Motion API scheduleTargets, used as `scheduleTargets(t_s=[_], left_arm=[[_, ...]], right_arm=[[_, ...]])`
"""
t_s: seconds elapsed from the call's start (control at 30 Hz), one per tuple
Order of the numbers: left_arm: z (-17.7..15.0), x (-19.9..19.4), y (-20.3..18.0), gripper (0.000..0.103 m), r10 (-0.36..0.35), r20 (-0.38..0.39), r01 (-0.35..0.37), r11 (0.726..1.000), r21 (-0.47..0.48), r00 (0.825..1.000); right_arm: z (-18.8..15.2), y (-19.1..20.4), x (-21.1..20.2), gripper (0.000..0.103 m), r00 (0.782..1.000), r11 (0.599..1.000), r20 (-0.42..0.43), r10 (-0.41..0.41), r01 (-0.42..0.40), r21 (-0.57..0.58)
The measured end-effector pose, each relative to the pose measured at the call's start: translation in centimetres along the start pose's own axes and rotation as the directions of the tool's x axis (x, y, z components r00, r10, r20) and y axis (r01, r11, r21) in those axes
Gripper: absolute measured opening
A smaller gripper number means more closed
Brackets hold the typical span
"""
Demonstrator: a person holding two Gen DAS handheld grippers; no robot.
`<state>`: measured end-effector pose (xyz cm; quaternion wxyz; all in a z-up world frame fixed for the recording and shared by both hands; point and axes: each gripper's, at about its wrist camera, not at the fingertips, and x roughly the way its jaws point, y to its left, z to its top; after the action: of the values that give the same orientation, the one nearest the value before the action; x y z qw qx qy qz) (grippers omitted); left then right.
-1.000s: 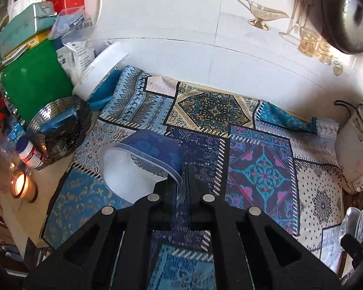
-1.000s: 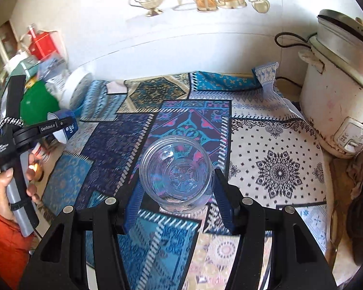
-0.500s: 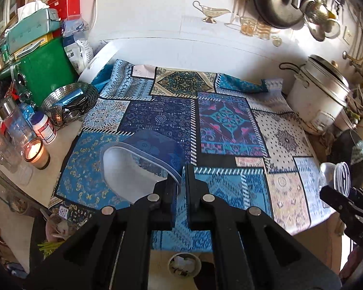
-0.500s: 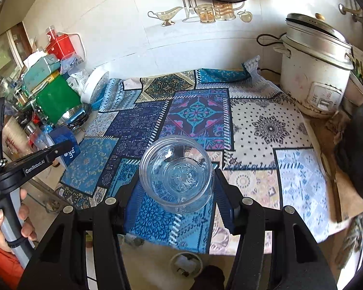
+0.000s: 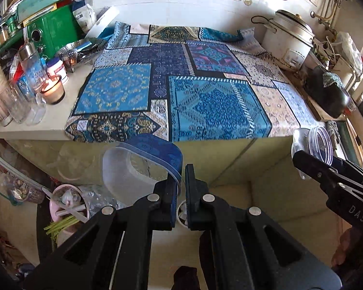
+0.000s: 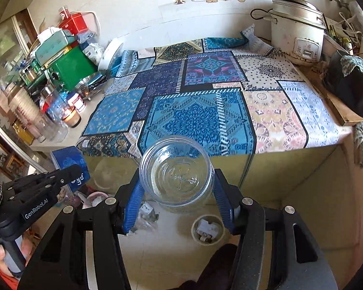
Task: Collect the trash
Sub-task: 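Carry the blue-lidded container and glass jar down over the floor bin with both tools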
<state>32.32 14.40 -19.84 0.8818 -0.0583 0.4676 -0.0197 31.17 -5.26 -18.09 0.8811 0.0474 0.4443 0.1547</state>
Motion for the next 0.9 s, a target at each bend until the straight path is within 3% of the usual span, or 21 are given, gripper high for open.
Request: scheduleTargets(t_s=[0.2,0.33,0.53,0.73,0.9], left_arm=[[-3.5,1.2,-0.9,0.005,-0.056,-0.069,0.056,0.998,-0.009,0.996],[-5.8,4.2,-2.1,0.005,-0.087,-0.137,0.085,0.996,-0.019,0.987],[-8.9,10.8,-4.0,0.005,-0.109,-0.253,0.105,0.994,-0.032,0.961],[-12.8,18.5,-5.0,0.005,-0.128,-0.295,0.107,0.991,-0.084,0.947],[-17.1,26.7,-4.6,0.005,-0.193,-0.32,0.139,0.973,-0.185,0.927]], right_arm=[[-3.0,0.2,-0.7,0.052,0.999,0.999,-0.037,-0.034,0.034,0.001],[-4.8,-1.6,0.8,0.052,0.994,0.998,-0.089,-0.062,0.064,0.023],[-7.8,-5.8,4.4,0.052,0.982,0.992,-0.172,-0.083,0.097,0.078],[-10.9,-9.9,10.2,0.052,0.975,0.988,-0.214,-0.062,0.091,0.126],[-14.0,-12.9,16.8,0.052,0.971,0.986,-0.237,-0.031,0.068,0.153]])
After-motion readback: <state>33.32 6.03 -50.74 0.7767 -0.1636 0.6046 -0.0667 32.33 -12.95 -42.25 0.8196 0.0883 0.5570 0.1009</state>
